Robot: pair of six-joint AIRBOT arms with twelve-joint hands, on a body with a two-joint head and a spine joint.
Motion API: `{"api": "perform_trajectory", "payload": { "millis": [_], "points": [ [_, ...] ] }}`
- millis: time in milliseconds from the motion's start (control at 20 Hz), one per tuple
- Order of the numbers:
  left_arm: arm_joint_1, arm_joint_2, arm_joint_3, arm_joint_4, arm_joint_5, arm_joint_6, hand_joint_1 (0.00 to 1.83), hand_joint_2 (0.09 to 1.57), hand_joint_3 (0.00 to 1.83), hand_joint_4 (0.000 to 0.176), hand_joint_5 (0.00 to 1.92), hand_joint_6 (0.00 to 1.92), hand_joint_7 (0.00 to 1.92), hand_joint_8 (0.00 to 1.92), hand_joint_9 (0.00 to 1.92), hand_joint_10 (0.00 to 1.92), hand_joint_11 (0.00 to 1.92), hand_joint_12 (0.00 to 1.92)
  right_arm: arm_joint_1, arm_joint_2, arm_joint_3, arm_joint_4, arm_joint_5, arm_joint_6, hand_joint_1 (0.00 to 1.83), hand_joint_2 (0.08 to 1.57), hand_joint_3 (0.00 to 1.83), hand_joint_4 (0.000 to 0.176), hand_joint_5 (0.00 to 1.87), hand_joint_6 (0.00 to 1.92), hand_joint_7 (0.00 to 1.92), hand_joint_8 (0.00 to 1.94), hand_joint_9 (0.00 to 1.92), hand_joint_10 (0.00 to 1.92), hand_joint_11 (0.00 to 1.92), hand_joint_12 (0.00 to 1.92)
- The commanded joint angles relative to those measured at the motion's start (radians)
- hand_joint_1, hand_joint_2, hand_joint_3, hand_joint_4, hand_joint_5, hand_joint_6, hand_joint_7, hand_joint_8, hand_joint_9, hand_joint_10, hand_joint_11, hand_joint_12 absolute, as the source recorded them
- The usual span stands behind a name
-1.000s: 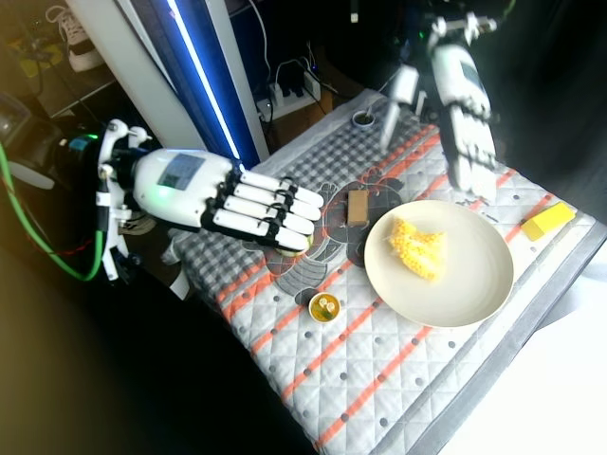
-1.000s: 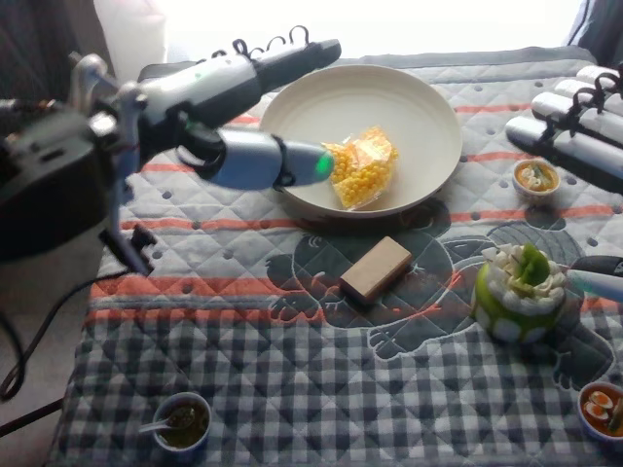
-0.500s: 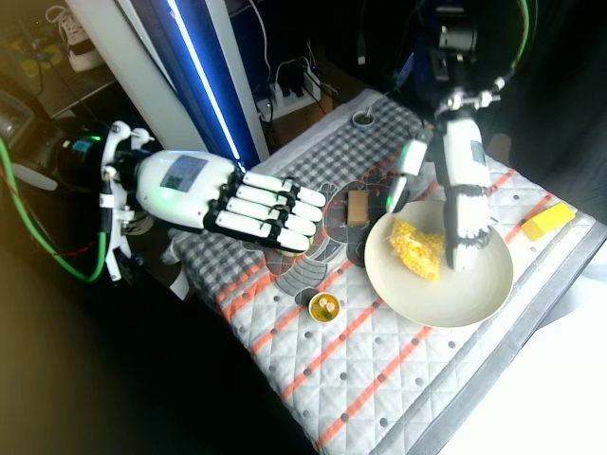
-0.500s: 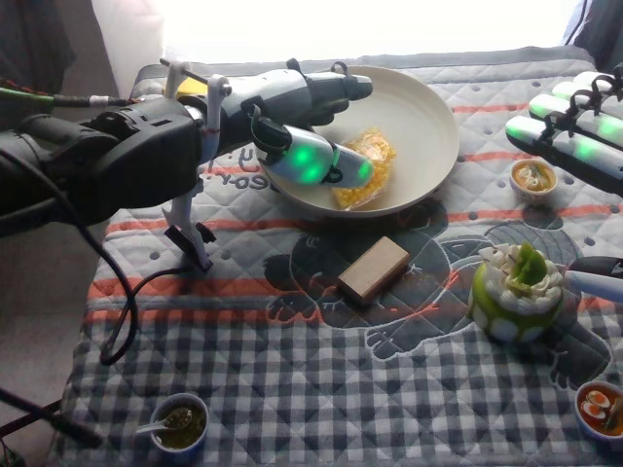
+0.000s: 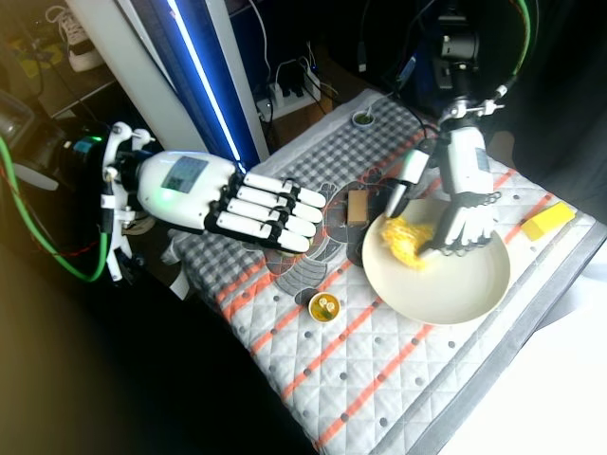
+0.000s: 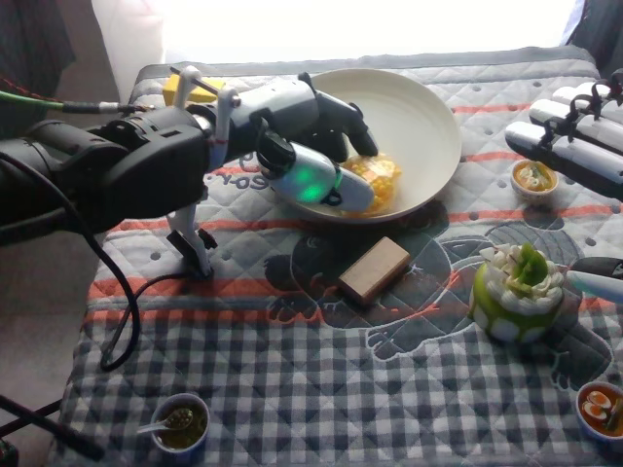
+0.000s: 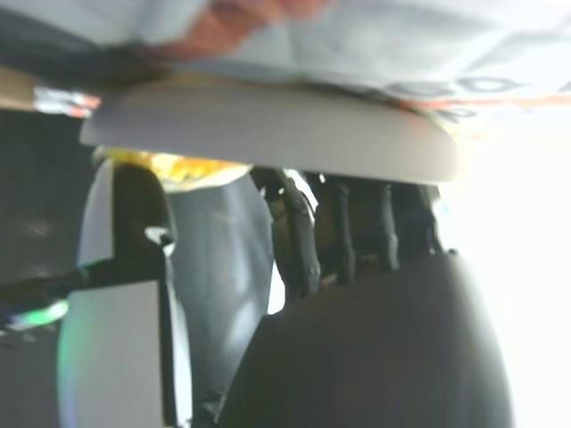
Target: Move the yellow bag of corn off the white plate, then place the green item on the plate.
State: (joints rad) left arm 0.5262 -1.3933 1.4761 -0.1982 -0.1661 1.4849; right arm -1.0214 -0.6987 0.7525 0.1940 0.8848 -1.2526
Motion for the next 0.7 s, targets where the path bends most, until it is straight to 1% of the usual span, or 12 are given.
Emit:
{"api": "perform_trajectory", "payload": {
  "millis": [0,50,100,150,200,250,300,350,400,550,600,650],
  "points": [
    [-0.005,-0.008,-0.011,0.021,-0.023,-0.005,0.84,1.06,0.0,0.039,0.57,0.55,0.26,1.27,0.17,1.55,0.11,1.92,0.006,0.001,0.001,-0.004,0.122,0.003,0.59,1.26,0.0,0.02,0.0,0.0,0.0,0.0,0.0,0.0,0.0,0.16],
    [-0.007,-0.008,-0.015,0.034,-0.023,-0.005,0.86,1.04,0.0,0.049,0.59,0.53,0.3,1.18,0.19,1.49,0.14,1.92,0.006,0.001,0.001,-0.003,0.122,0.003,0.59,1.26,0.0,0.014,0.0,0.0,0.0,0.0,0.0,0.0,0.0,0.17],
    [-0.008,-0.008,-0.021,0.045,-0.022,-0.005,0.82,1.05,0.0,0.077,0.61,0.56,0.36,1.09,0.23,1.42,0.18,1.9,0.005,0.001,0.001,-0.003,0.122,0.003,0.57,1.26,0.0,0.016,0.0,0.0,0.0,0.0,0.0,0.0,0.0,0.2],
    [-0.01,-0.008,-0.026,0.058,-0.02,-0.005,0.82,1.23,0.02,0.156,0.63,1.3,0.38,1.13,0.25,1.47,0.25,1.92,0.005,0.001,0.001,-0.002,0.122,0.003,0.56,1.26,0.0,0.031,0.0,0.0,0.0,0.0,0.0,0.0,0.0,0.26],
    [-0.015,-0.008,-0.033,0.084,-0.012,-0.005,0.8,1.29,0.01,0.172,0.61,1.49,0.41,1.24,0.3,1.58,0.32,1.92,0.004,0.0,0.001,0.0,0.122,0.003,0.58,1.26,0.0,0.027,0.0,0.0,0.0,0.0,0.0,0.0,0.0,0.26],
    [-0.018,-0.008,-0.037,0.1,-0.006,-0.005,0.82,1.29,0.0,0.175,0.62,1.5,0.39,1.27,0.3,1.59,0.31,1.92,0.004,0.0,0.001,0.001,0.122,0.003,0.56,1.27,0.0,0.024,0.0,0.0,0.0,0.0,0.0,0.0,0.0,0.21],
    [-0.021,-0.006,-0.04,0.111,-0.002,-0.004,0.82,1.3,0.0,0.176,0.62,1.51,0.39,1.27,0.29,1.6,0.3,1.92,0.003,-0.001,0.001,0.001,0.122,0.003,0.57,1.27,0.0,0.02,0.0,0.0,0.0,0.0,0.0,0.0,0.0,0.18],
    [-0.025,-0.002,-0.046,0.121,0.002,-0.003,0.87,1.26,0.0,0.176,0.69,1.42,0.43,1.31,0.34,1.64,0.37,1.92,0.003,-0.001,0.001,0.002,0.122,0.003,0.57,1.28,0.0,0.02,0.0,0.0,0.0,0.0,0.0,0.0,0.0,0.17],
    [-0.028,0.004,-0.052,0.133,0.002,-0.003,0.85,1.27,0.0,0.176,0.66,1.45,0.41,1.29,0.32,1.62,0.33,1.92,0.003,-0.001,0.001,0.003,0.122,0.003,0.56,1.28,0.0,0.029,0.0,0.0,0.0,0.0,0.0,0.0,0.0,0.21],
    [-0.035,0.023,-0.07,0.144,-0.008,-0.003,0.82,1.29,0.0,0.176,0.63,1.5,0.33,1.29,0.24,1.52,0.21,1.92,0.002,-0.002,0.002,0.006,0.122,0.003,0.6,1.27,0.0,0.032,0.0,0.0,0.0,0.0,0.0,0.0,0.0,0.33],
    [-0.038,0.031,-0.077,0.145,-0.014,-0.003,0.88,1.17,0.0,0.101,0.41,1.17,0.24,1.22,0.16,1.43,0.06,1.89,0.002,-0.003,0.002,0.008,0.122,0.003,0.6,1.27,0.0,0.033,0.0,0.0,0.0,0.0,0.0,0.0,0.0,0.33],
    [-0.041,0.043,-0.087,0.146,-0.024,-0.002,0.98,1.08,0.0,0.053,0.46,0.97,0.31,1.07,0.23,1.32,0.07,1.82,0.001,-0.003,0.003,0.008,0.122,0.003,0.59,1.27,0.0,0.027,0.0,0.0,0.0,0.0,0.0,0.0,0.0,0.28]
  ]
}}
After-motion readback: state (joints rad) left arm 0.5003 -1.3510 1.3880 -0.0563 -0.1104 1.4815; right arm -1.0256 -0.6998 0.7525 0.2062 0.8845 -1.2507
